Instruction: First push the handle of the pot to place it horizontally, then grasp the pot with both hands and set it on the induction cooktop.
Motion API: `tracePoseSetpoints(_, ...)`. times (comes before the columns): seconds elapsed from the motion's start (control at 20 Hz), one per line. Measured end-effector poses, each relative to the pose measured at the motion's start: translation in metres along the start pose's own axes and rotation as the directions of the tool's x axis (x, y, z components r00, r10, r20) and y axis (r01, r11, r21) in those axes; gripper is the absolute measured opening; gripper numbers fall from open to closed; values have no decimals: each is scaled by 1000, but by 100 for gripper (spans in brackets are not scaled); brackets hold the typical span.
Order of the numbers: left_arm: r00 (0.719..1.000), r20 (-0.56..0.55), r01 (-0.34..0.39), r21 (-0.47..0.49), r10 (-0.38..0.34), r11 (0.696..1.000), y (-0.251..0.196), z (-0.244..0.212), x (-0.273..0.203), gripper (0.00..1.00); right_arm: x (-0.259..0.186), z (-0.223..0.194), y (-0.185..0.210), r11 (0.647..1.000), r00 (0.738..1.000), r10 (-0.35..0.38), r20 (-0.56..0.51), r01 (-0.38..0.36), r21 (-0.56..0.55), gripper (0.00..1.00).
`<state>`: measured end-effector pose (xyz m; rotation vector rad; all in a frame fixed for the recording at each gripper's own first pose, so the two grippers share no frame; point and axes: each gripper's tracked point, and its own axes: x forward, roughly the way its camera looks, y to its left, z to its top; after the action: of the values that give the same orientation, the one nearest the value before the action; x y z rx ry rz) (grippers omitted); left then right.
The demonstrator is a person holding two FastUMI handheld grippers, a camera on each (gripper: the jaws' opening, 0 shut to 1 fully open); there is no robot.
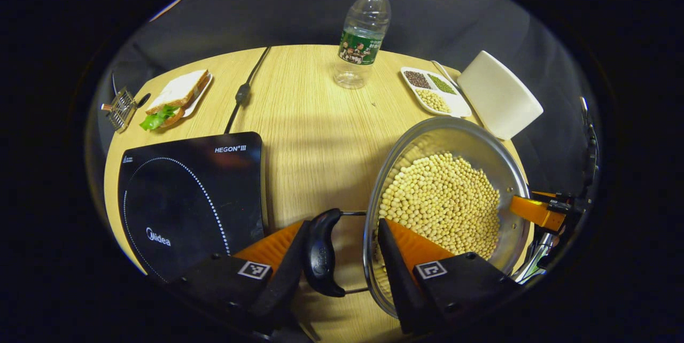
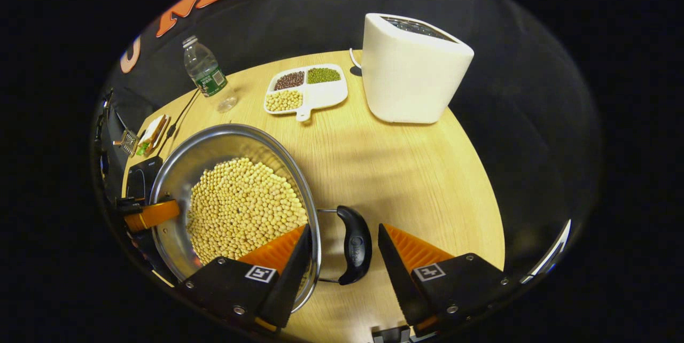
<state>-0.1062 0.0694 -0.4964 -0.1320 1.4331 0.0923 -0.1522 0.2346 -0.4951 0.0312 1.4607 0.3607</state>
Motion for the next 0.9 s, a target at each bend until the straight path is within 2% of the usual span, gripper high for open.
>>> tracePoseSetpoints(0.15, 1000, 16, -27, -4, 27, 1000, 4, 1, 6, 74, 8, -6, 5, 999, 1000, 16, -16, -15, 47, 71)
tracePoseSetpoints(0.2, 999, 21, -25, -5, 25, 1000, 3, 1, 5, 74, 11, -7, 5, 998, 1000, 18, -18, -17, 62, 67)
tracePoseSetpoints(0.25, 999, 27, -19, -3, 19, 1000, 2, 2, 5, 79, 11, -8, 5, 997, 1000, 19, -22, -17, 72, 67)
tracePoseSetpoints(0.3, 999, 29, -22, -7, 22, 1000, 2, 2, 6, 74, 11, -8, 6, 997, 1000, 19, -22, -17, 77, 66)
tracePoseSetpoints(0.55, 998, 53, -44, 6, 44, 999, 4, 4, 2, 67, 7, -11, 8, 994, 999, 18, -36, -14, 108, 60)
tracePoseSetpoints(0.6, 996, 65, -54, 10, 53, 999, 5, 7, -3, 69, 4, -12, 10, 993, 1000, 20, -24, -17, 113, 60)
tracePoseSetpoints(0.65, 995, 84, -54, 13, 52, 998, 6, 11, -10, 69, -1, -11, 12, 993, 1000, 26, -5, -25, 113, 56)
tracePoseSetpoints(0.9, 980, 190, -68, 40, 59, 997, 14, 34, -50, 69, -33, 2, 28, 988, 997, 69, 47, -75, 133, 52)
